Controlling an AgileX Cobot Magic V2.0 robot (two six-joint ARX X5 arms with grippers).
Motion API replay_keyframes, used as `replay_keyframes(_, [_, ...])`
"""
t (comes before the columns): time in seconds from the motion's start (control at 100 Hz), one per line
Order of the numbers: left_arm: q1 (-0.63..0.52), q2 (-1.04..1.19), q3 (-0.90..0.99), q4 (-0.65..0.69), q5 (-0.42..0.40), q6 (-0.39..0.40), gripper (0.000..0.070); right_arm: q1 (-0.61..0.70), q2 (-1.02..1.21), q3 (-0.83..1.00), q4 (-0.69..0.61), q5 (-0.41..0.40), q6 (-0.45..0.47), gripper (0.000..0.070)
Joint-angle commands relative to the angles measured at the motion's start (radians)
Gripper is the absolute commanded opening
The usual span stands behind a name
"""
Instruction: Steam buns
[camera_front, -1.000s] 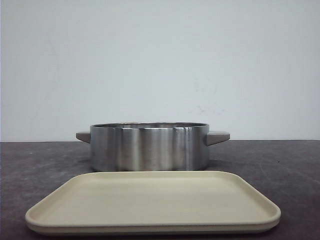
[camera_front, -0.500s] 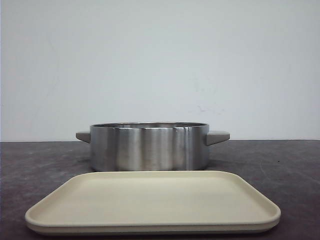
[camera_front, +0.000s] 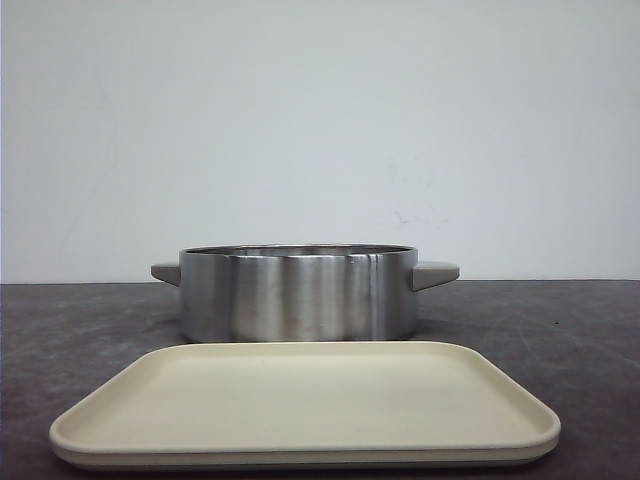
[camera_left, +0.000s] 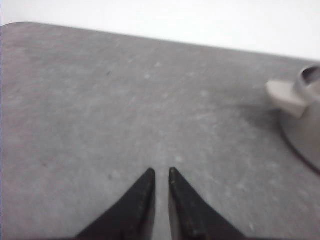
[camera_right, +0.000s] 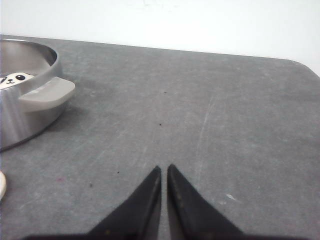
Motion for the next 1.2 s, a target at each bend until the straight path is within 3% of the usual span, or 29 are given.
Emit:
replay_keyframes(0.0, [0.008,-0.022,-0.019,-0.011,-0.004,0.071,0.0,0.002,-0.002,-0.004,0.011,0.003,-0.008,0.0013])
replay_keyframes(0.1, [0.019,-0.019,-0.019,-0.01,0.0,0.087,0.0,0.002,-0.002,-0.004,0.011,0.003,-0.008,0.0013])
replay_keyframes(0.2, [0.018,-0.019,-0.018,-0.003,0.002,0.034,0.0,0.001,-0.002,-0.004,0.011,0.002,-0.008,0.0013])
replay_keyframes(1.19, [0.018,-0.019,-0.018,-0.004,0.0,0.036,0.0,0.002,-0.002,-0.004,0.011,0.003,-0.008,0.0013])
